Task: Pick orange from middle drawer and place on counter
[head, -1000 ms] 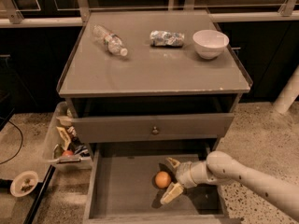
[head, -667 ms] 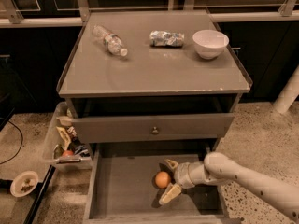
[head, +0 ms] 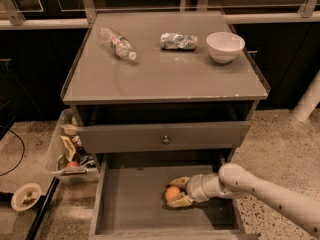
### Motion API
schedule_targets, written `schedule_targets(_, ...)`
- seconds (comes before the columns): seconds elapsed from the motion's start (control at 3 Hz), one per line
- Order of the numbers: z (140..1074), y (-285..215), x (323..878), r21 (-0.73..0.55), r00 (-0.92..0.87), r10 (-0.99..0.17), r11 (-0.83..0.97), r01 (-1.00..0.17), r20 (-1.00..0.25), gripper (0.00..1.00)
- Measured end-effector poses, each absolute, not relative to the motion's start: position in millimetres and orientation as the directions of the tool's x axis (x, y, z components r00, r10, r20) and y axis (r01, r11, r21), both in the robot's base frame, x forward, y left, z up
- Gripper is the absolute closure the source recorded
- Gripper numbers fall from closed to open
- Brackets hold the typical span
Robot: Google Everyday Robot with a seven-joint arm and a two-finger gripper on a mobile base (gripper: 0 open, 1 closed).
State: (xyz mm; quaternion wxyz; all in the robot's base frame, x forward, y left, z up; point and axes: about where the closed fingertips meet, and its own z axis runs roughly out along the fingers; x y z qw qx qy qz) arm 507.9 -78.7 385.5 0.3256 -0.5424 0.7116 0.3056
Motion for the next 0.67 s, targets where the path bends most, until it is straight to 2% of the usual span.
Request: schedule_targets(0.67,385.4,-78.6,507.8,0.082,-0.200,-0.573,0.225,-0.971,-0.795,0.88)
